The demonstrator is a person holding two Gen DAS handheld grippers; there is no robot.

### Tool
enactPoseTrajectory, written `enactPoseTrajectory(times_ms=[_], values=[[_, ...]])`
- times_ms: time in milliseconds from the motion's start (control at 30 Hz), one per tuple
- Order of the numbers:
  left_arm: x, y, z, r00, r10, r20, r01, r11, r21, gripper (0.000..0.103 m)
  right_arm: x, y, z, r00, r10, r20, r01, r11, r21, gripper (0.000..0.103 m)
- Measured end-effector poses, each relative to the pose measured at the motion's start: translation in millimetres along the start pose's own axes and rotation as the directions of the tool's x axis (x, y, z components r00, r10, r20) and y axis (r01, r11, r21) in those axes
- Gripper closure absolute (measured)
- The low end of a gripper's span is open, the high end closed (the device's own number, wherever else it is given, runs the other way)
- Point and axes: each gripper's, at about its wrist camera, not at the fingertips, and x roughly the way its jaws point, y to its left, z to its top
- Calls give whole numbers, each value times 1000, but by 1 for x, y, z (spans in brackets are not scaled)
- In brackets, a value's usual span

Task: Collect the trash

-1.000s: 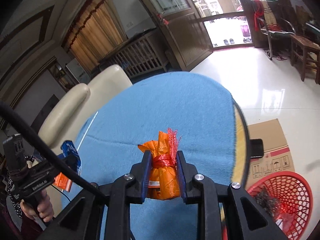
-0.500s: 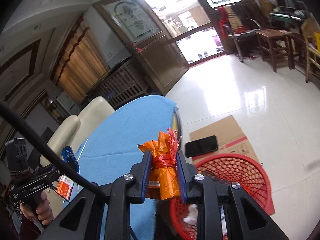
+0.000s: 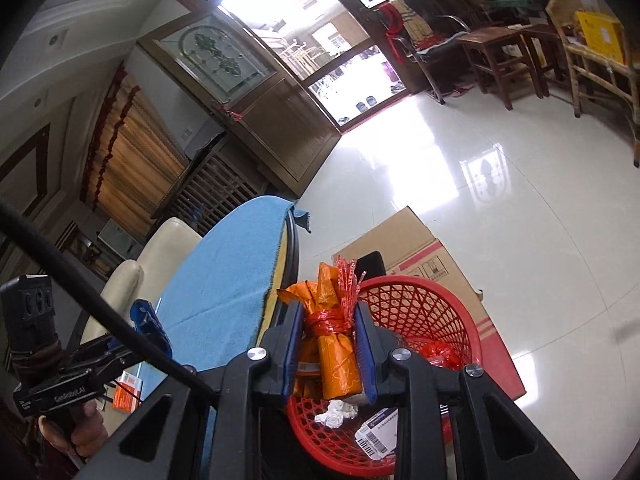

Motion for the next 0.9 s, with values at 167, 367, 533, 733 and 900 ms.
enactPoseTrajectory(times_ms=[167,367,533,733,900], values=[[17,-6,0,998,59,-33,-59,998,-4,34,5,-9,0,999,-30,-25,31,998,56,36],[13,-4,-5,982,190,-18,-190,981,28,34,-3,-2,0,1000,-12,15,12,999,29,29],[-6,10,-8,958,286,20,-286,958,9,33,-2,13,0,1000,5,8,-5,1000,4,29],[-42,37,-21,898,432,83,-428,902,-59,29,5,53,3,1000,31,-6,-31,996,-86,29],[-82,67,-37,835,538,115,-519,840,-157,27,16,105,1,998,57,-22,-60,978,-201,29]])
